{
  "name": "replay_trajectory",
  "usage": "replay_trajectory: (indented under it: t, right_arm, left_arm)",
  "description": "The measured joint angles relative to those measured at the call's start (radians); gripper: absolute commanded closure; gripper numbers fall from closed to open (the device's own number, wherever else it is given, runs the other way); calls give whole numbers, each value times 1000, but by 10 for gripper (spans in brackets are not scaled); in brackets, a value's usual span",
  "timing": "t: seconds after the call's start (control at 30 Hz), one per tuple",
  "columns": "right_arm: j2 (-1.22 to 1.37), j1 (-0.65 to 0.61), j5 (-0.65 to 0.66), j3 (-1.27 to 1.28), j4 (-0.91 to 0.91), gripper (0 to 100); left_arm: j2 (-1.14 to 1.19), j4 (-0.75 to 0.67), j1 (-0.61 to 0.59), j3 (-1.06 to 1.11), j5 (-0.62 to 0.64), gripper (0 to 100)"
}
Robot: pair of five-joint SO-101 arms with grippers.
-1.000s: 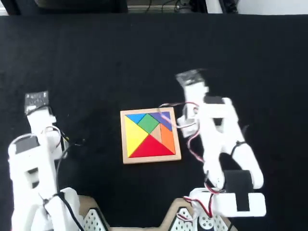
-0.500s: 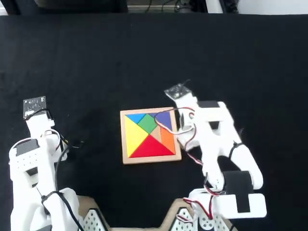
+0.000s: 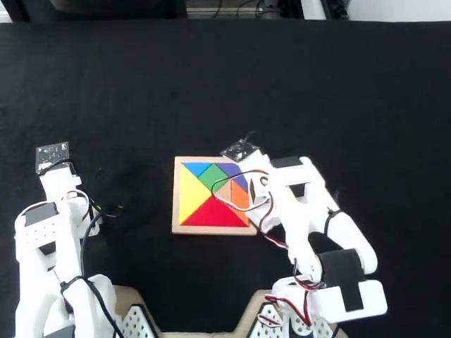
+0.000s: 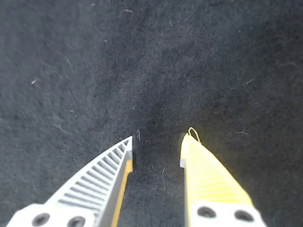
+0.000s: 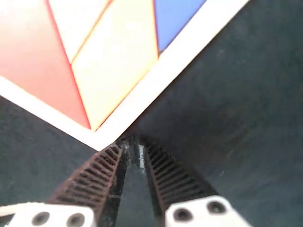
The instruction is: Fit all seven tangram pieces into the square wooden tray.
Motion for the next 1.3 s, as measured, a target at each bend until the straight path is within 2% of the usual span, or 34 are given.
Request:
replay_trajectory:
  t: [0.33,0.53,0.8,0.93,1.3]
  right_arm:
    - [0,-23,-6,-75,9,988]
    - [14,84,-9,-229,43,988]
    - [321,63,-14,-474,37,988]
    - [485,74,-49,-628,112,988]
    - [562,26,-68,-755,167,988]
  left_arm:
    - [2,0,0,0,0,834]
    - [2,0,0,0,0,834]
    - [3,0,6,0,0,834]
    - [3,0,6,0,0,834]
    - [3,0,12,0,0,834]
